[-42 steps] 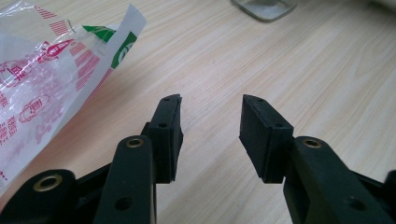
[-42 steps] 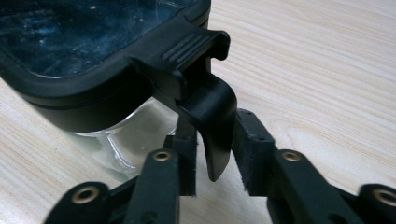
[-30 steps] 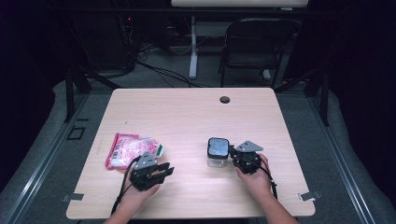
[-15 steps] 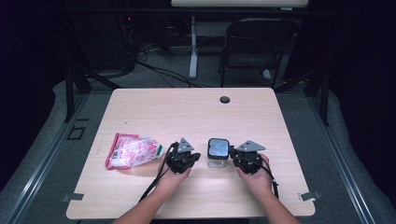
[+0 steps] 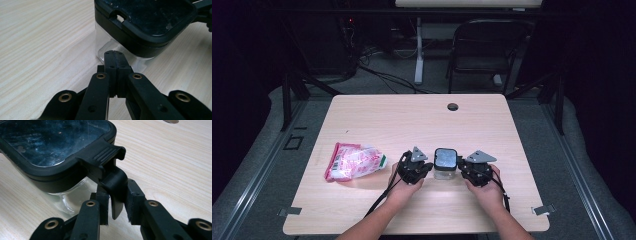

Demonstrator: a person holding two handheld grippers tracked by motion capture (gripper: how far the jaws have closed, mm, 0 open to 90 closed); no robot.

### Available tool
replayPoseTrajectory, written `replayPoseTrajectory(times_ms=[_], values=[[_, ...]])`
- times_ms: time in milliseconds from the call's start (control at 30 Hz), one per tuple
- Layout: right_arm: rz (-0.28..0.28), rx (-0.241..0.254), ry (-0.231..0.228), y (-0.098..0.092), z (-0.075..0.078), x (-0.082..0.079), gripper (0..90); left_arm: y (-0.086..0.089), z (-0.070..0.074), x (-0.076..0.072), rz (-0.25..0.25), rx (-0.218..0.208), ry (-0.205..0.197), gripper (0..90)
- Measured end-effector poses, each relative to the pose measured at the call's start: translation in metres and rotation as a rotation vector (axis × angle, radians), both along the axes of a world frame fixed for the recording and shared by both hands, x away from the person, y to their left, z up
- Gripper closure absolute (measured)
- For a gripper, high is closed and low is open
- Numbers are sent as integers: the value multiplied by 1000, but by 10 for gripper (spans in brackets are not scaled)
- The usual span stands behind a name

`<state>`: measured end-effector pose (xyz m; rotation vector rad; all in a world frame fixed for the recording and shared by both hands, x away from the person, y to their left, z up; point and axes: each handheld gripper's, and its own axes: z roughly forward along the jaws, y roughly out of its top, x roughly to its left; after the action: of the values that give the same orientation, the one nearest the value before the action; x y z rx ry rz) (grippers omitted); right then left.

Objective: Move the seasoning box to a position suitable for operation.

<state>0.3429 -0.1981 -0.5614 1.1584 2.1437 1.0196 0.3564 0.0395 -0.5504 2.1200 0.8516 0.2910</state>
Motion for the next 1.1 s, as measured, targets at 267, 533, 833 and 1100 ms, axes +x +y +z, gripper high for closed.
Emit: replayPoseTrajectory(times_ms=[267, 533, 833, 1100], values=[[-25, 9, -11, 1, 5, -2, 786, 1, 10, -7, -24, -6, -10, 900], [-67, 39, -26, 3, 10, -7, 819, 3, 15, -18, -44, -8, -24, 900], [-36, 83, -53, 19, 15, -18, 812, 26, 23, -26, -23, -17, -22, 900], [18, 71, -56, 43, 16, -26, 811, 52, 23, -41, -24, 10, -19, 900]])
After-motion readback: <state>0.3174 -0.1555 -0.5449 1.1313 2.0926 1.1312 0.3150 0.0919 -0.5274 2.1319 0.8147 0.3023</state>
